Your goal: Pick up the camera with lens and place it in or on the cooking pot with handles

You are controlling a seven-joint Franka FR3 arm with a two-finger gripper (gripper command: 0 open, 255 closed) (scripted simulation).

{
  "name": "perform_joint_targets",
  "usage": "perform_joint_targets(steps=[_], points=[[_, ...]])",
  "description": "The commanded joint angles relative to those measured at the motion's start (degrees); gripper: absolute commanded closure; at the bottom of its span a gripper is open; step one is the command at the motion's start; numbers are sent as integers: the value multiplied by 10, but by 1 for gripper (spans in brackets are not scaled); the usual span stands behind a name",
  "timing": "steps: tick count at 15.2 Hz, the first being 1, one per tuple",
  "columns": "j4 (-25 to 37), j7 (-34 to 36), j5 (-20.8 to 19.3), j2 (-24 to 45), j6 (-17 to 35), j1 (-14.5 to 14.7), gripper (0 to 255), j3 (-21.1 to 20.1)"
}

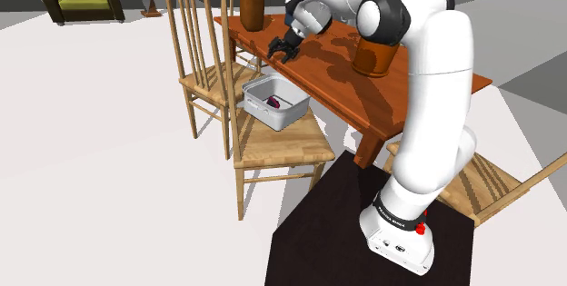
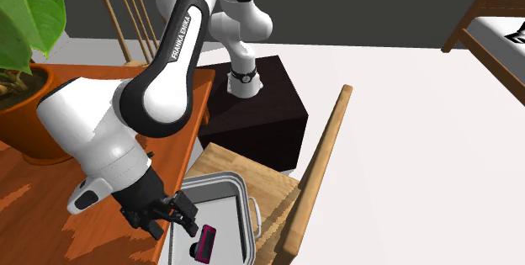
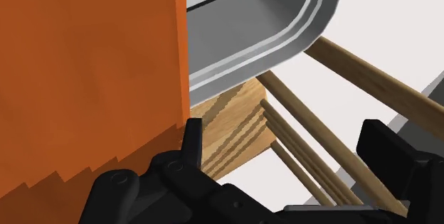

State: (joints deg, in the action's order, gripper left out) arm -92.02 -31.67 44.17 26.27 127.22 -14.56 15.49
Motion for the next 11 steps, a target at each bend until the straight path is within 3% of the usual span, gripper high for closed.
perform_joint_targets(steps=[1,3,11], points=[[-6,7,-74,27,-43,6,0,21],[-3,10,-81,9,-66,8,0,35],[-2,5,-69,12,-70,26,0,57]])
